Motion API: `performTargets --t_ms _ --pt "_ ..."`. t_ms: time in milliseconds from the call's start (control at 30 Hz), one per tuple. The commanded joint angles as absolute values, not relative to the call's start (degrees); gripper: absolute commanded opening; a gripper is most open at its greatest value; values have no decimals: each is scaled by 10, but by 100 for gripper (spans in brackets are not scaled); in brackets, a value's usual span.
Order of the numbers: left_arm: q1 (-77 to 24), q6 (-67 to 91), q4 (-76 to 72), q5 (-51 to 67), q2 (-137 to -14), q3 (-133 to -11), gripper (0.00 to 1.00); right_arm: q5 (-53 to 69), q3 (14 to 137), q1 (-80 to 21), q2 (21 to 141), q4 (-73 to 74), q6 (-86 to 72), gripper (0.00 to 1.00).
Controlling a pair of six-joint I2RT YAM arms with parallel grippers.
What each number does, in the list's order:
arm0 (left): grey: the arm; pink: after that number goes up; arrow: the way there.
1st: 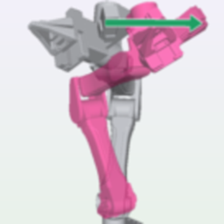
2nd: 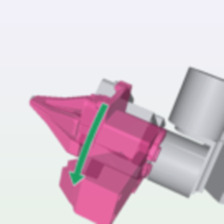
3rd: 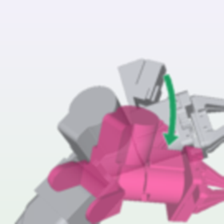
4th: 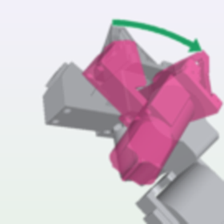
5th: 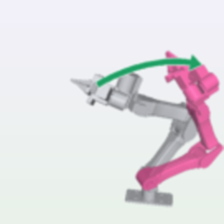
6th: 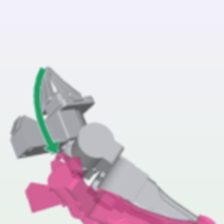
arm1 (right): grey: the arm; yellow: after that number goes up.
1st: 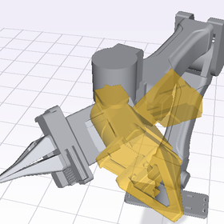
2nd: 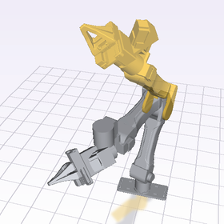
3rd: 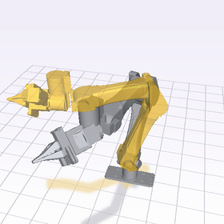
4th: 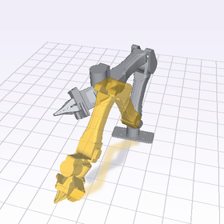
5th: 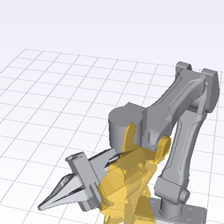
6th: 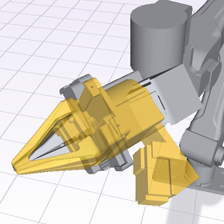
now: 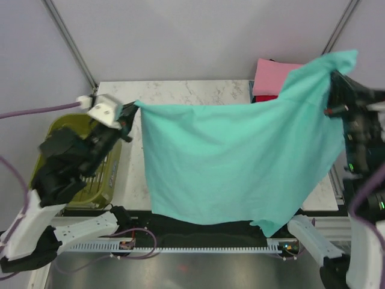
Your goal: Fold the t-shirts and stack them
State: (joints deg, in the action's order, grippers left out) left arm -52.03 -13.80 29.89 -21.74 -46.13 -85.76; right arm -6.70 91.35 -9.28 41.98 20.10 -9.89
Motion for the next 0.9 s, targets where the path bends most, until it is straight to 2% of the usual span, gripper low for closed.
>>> performTargets --t_ms 0,33,133,200,267,300,333,367,400,433,500,567,700,867 --pt "-465 -229 199 -281 -560 -769 2 -46 882 -93 594 198 -95 0" --pt "-423 -213 196 -217 -581 -758 2 -44 871 -93 624 190 -98 0" --pt "-276 -141 167 -135 -685 -716 2 -34 845 -92 745 139 -115 0" --pt "-203 -110 167 -129 -801 -741 2 -20 854 -95 857 120 -125 0" --pt "-168 -107 164 -98 -887 -771 2 -17 916 -98 939 127 -134 0" --pt "-151 -107 200 -111 -943 -834 2 -22 939 -103 1015 141 -139 7" --pt "-147 -105 230 -145 -1038 -877 6 -25 995 -105 1051 154 -139 37" --pt "-142 -94 277 -155 -1089 -928 19 -26 1025 -105 1082 169 -139 55" --pt "-131 -64 317 -162 -1125 -1017 55 -25 1047 -107 1125 185 -138 68" --pt "-127 -49 357 -161 -1162 -1043 63 -26 1068 -107 1135 185 -137 86" --pt "-122 -27 354 -147 -1157 -1047 71 -23 1077 -110 1141 181 -132 98" --pt "-122 -14 334 -148 -1133 -1038 75 -18 1082 -111 1127 181 -131 98" --pt "-127 -5 340 -146 -1082 -1033 74 -2 1050 -115 1079 181 -138 98" --pt "-139 63 339 -104 -1001 -936 72 28 885 -125 983 170 -178 98"
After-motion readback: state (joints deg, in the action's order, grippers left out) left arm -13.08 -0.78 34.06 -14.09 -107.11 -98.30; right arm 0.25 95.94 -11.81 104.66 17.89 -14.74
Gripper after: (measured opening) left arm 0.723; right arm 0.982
